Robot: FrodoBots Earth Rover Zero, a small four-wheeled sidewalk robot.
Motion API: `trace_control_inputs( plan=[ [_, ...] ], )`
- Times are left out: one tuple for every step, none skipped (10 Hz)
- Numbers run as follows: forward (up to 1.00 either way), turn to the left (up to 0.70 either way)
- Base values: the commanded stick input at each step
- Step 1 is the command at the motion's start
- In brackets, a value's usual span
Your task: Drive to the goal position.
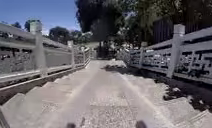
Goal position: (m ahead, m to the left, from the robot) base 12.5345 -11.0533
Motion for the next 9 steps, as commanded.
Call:
trace_control_inputs(
  plan=[
    [0.7, 0.0],
    [0.7, 0.0],
    [0.7, 0.0],
    [0.7, 0.0],
    [0.7, 0.0],
    [0.7, 0.0],
    [0.7, 0.0],
    [0.7, 0.0],
    [0.7, 0.0]
  ],
)
